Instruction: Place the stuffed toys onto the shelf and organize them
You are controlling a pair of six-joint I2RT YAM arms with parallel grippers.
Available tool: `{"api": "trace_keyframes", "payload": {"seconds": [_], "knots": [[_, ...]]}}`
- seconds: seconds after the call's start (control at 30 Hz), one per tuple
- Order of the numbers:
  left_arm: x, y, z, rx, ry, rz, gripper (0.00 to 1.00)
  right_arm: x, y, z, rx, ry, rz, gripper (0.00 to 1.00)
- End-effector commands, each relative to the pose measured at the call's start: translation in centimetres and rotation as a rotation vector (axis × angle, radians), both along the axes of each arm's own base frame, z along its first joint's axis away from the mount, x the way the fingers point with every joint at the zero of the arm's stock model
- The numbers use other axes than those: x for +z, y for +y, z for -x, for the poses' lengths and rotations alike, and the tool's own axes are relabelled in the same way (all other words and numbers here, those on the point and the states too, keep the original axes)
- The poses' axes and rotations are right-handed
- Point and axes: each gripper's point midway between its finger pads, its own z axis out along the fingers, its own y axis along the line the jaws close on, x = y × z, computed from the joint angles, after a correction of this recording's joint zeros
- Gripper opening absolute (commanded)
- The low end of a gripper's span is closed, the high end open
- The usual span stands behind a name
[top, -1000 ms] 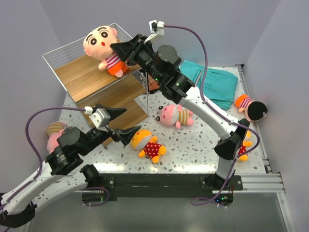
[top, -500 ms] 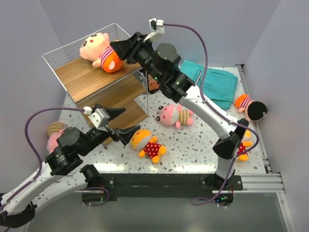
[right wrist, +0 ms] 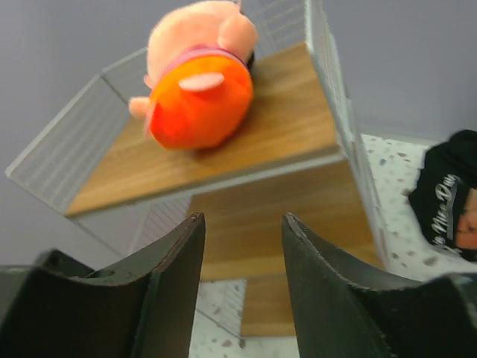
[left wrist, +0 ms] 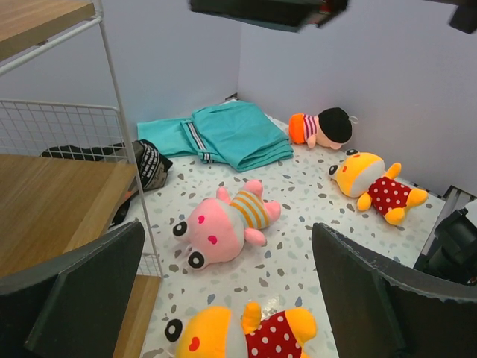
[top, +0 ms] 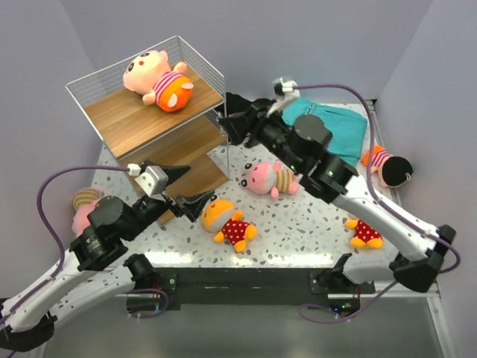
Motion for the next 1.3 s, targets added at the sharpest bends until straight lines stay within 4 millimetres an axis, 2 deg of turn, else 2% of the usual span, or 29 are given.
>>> {"api": "trace_keyframes", "payload": {"seconds": [0.0, 0.03, 0.07, 0.1, 0.13, 0.17, 0.23, 0.3, 0.4, 0.43, 0.47, 0.53, 0.6, 0.63, 0.7, 0.73, 0.8, 0.87, 0.9, 0.93, 1.0, 1.03, 1.07, 1.17, 1.27], "knots": [[0.1, 0.0, -0.3, 0.017, -0.011, -0.01, 1.0, -4.0, -6.4, 1.1, -0.169, 0.007, 0.188, 0.54], [0.0, 0.0, -0.4, 0.016, -0.009, -0.012, 1.0, -5.4, -8.6, 0.6, -0.27, 0.038, 0.237, 0.56], [0.0, 0.0, -0.4, 0.016, -0.008, -0.011, 1.0, -6.7, -9.6, 0.2, -0.315, 0.062, 0.29, 0.57], [0.0, -0.1, -0.4, 0.013, -0.008, -0.013, 1.0, -9.0, -10.7, 0.1, -0.356, 0.104, 0.371, 0.57], [0.0, -0.1, -0.3, 0.011, -0.007, -0.01, 1.0, -10.3, -12.4, -0.9, -0.469, 0.131, 0.428, 0.58], [0.1, -0.2, -0.3, 0.008, -0.007, -0.01, 1.0, -11.5, -13.3, -1.5, -0.525, 0.157, 0.473, 0.58], [0.0, -0.2, -0.3, 0.007, -0.004, -0.012, 1.0, -13.7, -16.4, -2.9, -0.656, 0.254, 0.546, 0.61], [-0.2, -0.3, -0.3, 0.005, -0.002, -0.015, 1.0, -16.7, -18.6, -4.2, -0.744, 0.353, 0.633, 0.62], [-0.2, -0.3, -0.3, 0.004, -0.003, -0.016, 1.0, -19.3, -23.5, -6.5, -0.984, 0.413, 0.677, 0.62], [-0.2, -0.4, -0.3, -0.001, -0.003, -0.017, 1.0, -19.6, -25.9, -7.2, -1.088, 0.426, 0.683, 0.62], [-0.1, -0.5, -0.2, -0.007, -0.003, -0.014, 1.0, -21.0, -27.1, -8.1, -1.148, 0.446, 0.728, 0.62], [-0.3, -0.8, -0.1, -0.02, 0.0, -0.015, 1.0, -21.6, -31.1, -9.6, -1.306, 0.479, 0.755, 0.62], [-0.3, -1.0, 0.1, -0.038, 0.001, -0.017, 1.0, -23.3, -33.2, -11.6, -1.394, 0.52, 0.827, 0.62], [-0.3, -1.1, 0.1, -0.041, 0.001, -0.018, 1.0, -24.0, -35.5, -12.4, -1.454, 0.556, 0.849, 0.62], [-0.5, -1.2, 0.1, -0.046, 0.004, -0.02, 1.0, -25.4, -37.2, -14.3, -1.493, 0.62, 0.908, 0.61], [-0.6, -1.2, 0.1, -0.046, 0.006, -0.02, 1.0, -25.8, -38.9, -14.7, -1.538, 0.652, 0.903, 0.61], [-0.7, -1.3, 0.1, -0.048, 0.007, -0.021, 1.0, -26.0, -40.0, -16.2, -1.556, 0.676, 0.912, 0.6], [-0.6, -1.4, 0.0, -0.049, 0.006, -0.018, 1.0, -28.4, -41.8, -17.5, -1.564, 0.729, 0.978, 0.6], [-0.6, -1.5, 0.0, -0.053, 0.008, -0.018, 1.0, -28.0, -42.9, -18.1, -1.582, 0.745, 0.974, 0.6], [-0.7, -1.6, 0.1, -0.058, 0.012, -0.019, 1.0, -30.1, -43.4, -18.6, -1.572, 0.786, 1.018, 0.6], [-0.5, -1.7, 0.2, -0.064, 0.009, -0.013, 1.0, -30.7, -44.4, -19.3, -1.571, 0.822, 1.011, 0.6], [-0.6, -1.8, 0.2, -0.068, 0.014, -0.011, 1.0, -31.6, -45.7, -19.3, -1.575, 0.853, 1.01, 0.6], [-0.5, -1.7, 0.3, -0.069, 0.013, -0.009, 1.0, -33.1, -45.8, -19.7, -1.534, 0.89, 0.994, 0.6], [-0.5, -1.6, 0.2, -0.059, 0.016, -0.005, 1.0, -34.6, -47.2, -20.5, -1.521, 0.919, 0.975, 0.59], [-0.6, -1.5, 0.0, -0.05, 0.016, -0.006, 1.0, -34.4, -47.7, -21.1, -1.533, 0.91, 0.999, 0.59]]}}
